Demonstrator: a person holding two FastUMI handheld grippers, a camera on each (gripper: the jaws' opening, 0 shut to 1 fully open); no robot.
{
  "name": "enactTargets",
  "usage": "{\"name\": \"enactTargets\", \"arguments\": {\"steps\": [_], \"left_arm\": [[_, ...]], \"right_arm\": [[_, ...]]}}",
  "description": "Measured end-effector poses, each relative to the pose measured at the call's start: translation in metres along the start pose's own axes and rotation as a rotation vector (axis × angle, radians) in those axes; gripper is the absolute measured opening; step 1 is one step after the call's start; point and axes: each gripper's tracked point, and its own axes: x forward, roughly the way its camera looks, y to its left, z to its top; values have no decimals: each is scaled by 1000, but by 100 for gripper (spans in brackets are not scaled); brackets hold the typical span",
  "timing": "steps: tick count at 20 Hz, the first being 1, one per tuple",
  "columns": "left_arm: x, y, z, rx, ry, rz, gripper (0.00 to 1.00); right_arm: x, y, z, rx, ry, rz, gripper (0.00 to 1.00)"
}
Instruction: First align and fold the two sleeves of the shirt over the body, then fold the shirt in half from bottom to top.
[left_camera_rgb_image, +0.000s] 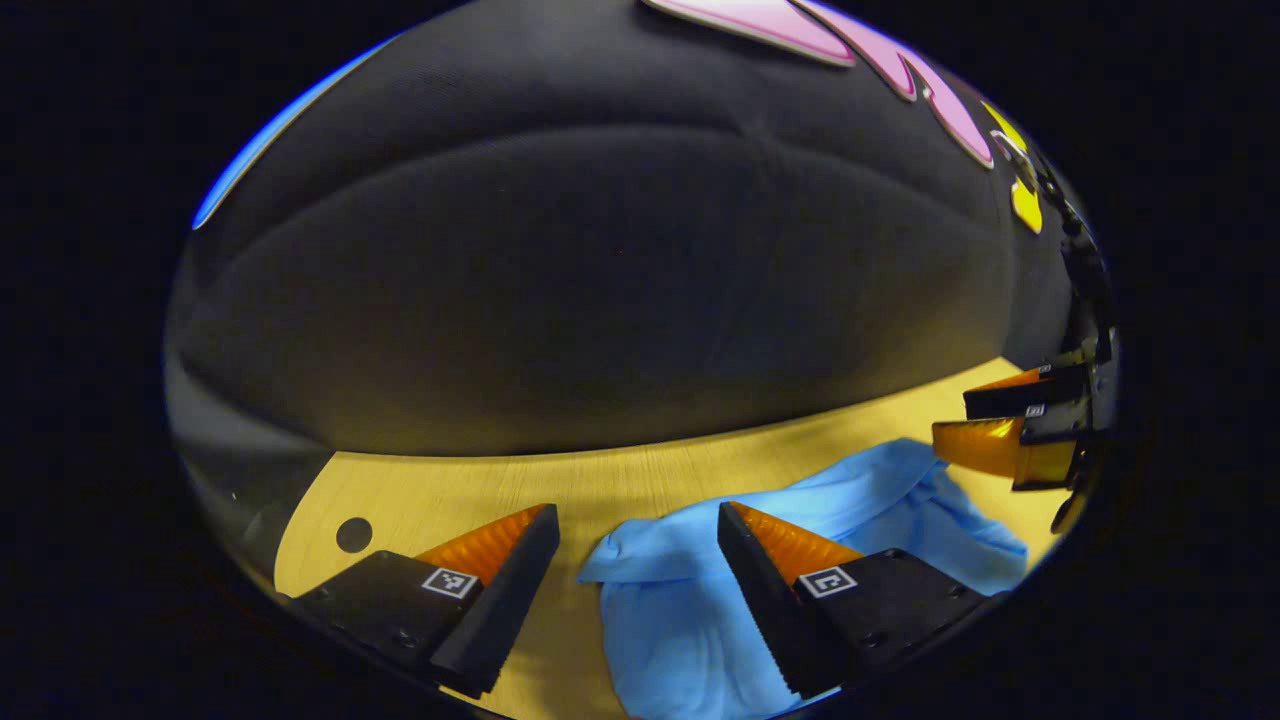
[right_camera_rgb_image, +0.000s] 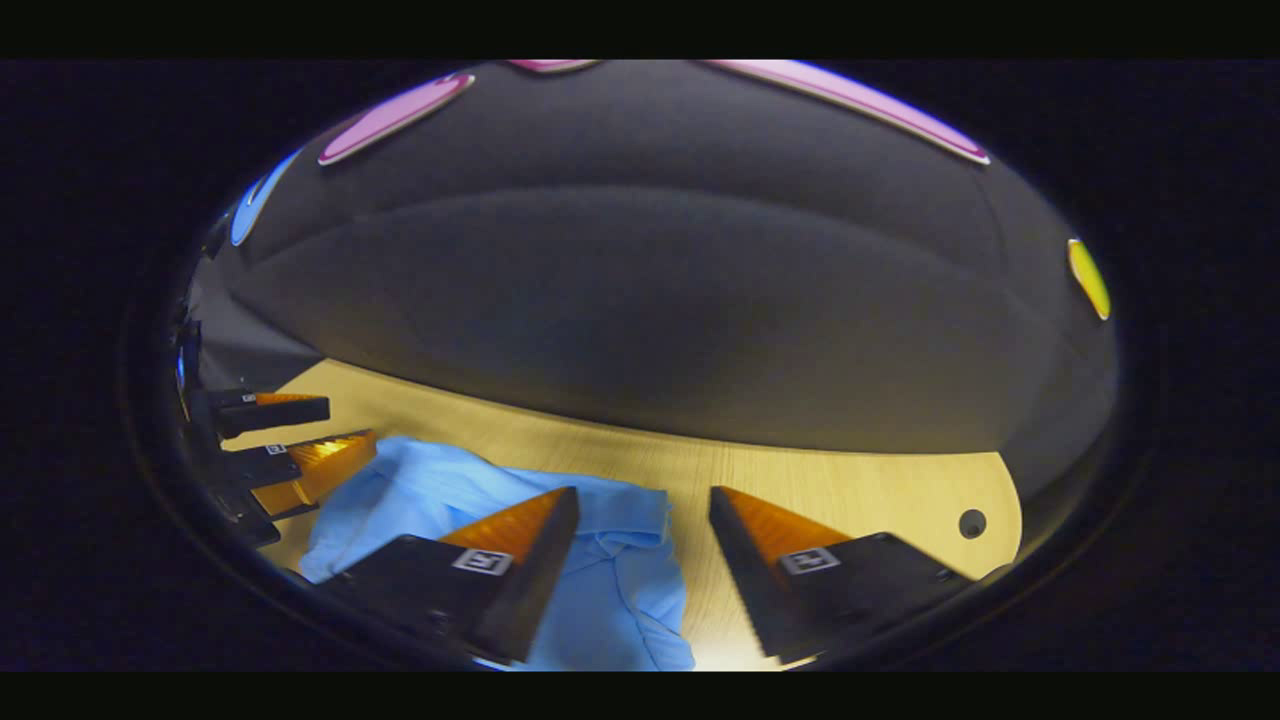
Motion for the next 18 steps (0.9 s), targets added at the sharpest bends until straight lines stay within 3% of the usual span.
{"name": "enactTargets", "arguments": {"steps": [2, 7, 18], "left_arm": [[-31, 8, 11, 14, -46, 28, 99], [-116, 4, 28, 32, -164, 34, 98], [-414, -6, 45, 4, -358, -12, 98]], "right_arm": [[-27, -6, 11, 2, -51, -24, 100], [-113, -6, 26, -24, -128, -60, 97], [-357, 21, -28, -14, -156, -137, 98]]}}
